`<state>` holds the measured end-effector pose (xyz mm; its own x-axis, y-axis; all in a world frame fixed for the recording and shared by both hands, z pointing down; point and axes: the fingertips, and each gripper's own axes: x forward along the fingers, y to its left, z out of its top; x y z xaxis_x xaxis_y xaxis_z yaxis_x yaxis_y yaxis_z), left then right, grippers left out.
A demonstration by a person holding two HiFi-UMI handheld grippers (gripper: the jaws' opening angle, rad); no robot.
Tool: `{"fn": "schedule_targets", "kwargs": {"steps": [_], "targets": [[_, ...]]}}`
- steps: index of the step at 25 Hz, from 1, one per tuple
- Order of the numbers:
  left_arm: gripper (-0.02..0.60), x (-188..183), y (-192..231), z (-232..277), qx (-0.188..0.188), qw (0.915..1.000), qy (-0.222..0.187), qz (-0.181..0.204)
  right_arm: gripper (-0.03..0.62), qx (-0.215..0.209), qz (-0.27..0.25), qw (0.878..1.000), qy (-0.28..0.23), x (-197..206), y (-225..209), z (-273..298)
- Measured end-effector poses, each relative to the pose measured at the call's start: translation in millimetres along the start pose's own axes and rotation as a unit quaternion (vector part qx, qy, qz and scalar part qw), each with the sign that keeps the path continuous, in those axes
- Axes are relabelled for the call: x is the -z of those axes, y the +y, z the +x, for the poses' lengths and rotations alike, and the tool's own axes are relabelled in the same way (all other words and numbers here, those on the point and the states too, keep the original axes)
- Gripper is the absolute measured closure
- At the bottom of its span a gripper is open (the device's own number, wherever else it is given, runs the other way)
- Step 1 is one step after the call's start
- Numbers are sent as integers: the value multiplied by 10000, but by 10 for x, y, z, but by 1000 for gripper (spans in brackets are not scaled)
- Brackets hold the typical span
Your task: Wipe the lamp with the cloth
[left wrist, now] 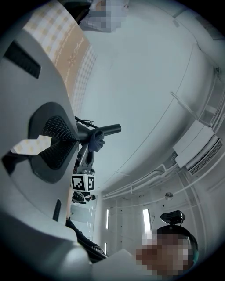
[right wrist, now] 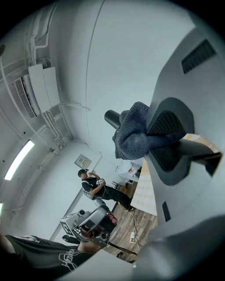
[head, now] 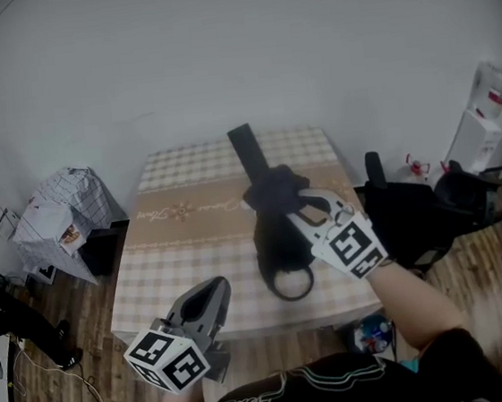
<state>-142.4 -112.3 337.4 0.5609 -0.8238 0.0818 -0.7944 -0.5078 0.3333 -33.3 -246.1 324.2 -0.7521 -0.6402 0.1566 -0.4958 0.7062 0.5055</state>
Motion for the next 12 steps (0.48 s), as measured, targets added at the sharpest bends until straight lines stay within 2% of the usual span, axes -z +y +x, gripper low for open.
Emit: {"fn": "schedule_targets", "kwargs": {"steps": [12], "targets": [[581, 263, -363, 1, -115, 9997, 189, -108, 537, -310, 153, 9989, 302, 483, 283, -339]]}}
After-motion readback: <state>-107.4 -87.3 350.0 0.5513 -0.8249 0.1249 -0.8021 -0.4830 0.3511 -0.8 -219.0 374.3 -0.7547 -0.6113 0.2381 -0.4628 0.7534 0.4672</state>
